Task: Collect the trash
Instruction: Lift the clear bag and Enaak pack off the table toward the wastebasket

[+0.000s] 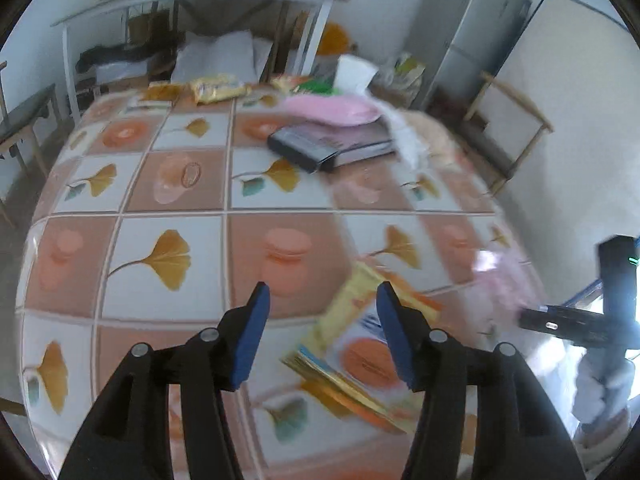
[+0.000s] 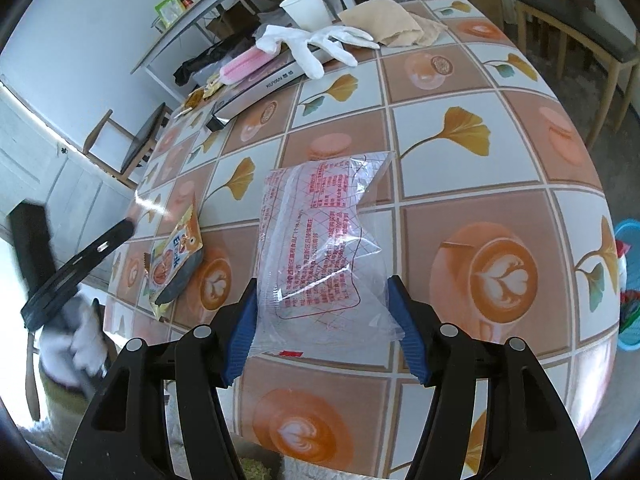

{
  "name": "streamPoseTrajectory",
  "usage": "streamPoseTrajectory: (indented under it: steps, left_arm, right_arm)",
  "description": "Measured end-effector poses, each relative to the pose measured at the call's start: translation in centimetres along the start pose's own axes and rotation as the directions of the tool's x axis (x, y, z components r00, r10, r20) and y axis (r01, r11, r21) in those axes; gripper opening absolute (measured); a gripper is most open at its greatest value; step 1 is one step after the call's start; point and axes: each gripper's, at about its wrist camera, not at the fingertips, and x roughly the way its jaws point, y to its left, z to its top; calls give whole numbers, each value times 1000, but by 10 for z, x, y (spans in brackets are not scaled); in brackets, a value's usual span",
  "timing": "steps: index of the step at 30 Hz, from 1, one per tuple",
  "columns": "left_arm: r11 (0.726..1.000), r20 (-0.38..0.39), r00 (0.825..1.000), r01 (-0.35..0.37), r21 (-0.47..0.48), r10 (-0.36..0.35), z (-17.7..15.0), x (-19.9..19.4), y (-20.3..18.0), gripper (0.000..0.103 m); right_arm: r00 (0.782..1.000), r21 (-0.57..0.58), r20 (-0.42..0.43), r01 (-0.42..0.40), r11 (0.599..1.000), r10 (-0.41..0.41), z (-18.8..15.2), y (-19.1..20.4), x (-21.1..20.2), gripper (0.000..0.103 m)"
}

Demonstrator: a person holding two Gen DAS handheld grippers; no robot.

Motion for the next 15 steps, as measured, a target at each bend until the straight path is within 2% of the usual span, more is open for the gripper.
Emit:
streamPoseTrajectory:
  steps: [3, 5, 9, 11, 15]
  left_arm:
    - [996, -62, 994, 88, -20, -89, 1, 14, 1, 54]
    - [995, -87, 991, 103, -3, -103, -5, 16, -3, 54]
    - [997, -112, 993, 40, 63, -33, -24, 13, -22, 54]
    - [996, -110, 994, 5, 94, 5, -29, 11, -27, 54]
    - [994, -114, 993, -20, 107, 33, -36, 8, -31, 54]
  right_arm:
    - [1000, -1, -2, -3, 1000, 3, -1, 0, 1, 60]
    - [1000, 1, -2, -5, 1000, 5, -1, 1, 1, 60]
    - [1000, -6, -3, 0, 1000, 0, -1, 2, 0, 60]
    - [1000, -16, -1, 11, 1000, -11, -1, 4, 0, 64]
    - [999, -29, 19, 45, 999, -44, 0, 6, -3, 71]
